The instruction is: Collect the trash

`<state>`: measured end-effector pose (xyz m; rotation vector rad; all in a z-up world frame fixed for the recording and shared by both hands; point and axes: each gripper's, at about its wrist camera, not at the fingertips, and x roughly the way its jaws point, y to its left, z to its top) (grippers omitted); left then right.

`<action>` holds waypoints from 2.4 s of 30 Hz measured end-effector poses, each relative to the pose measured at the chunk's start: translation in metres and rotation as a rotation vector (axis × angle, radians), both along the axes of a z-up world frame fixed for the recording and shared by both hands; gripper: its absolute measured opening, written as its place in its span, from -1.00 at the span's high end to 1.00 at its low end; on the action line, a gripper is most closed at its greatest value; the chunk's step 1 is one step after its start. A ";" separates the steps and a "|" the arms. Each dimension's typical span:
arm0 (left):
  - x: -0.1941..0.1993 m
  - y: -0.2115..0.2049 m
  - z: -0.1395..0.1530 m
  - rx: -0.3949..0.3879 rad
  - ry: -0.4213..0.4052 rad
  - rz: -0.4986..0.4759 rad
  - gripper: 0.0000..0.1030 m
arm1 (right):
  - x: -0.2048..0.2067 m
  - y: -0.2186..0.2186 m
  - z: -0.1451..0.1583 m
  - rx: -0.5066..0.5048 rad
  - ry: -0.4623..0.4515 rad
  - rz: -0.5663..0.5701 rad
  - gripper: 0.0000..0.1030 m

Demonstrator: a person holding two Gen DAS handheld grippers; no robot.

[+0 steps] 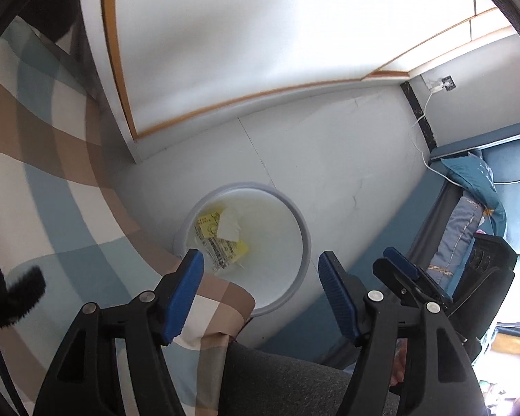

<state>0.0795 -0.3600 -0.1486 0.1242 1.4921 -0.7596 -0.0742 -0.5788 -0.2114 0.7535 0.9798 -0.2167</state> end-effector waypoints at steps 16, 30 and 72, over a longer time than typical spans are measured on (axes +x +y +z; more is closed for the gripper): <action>0.003 0.108 0.125 -0.117 -0.467 0.257 -0.43 | 0.002 0.045 0.142 -0.164 -0.299 0.066 -0.76; -0.006 0.251 0.196 -0.132 -0.726 0.597 -0.80 | 0.031 0.168 0.250 -0.289 -0.556 0.284 -0.96; 0.026 0.492 0.130 -0.081 -0.501 1.026 -0.85 | 0.201 0.470 0.154 -0.253 -0.321 1.123 -0.96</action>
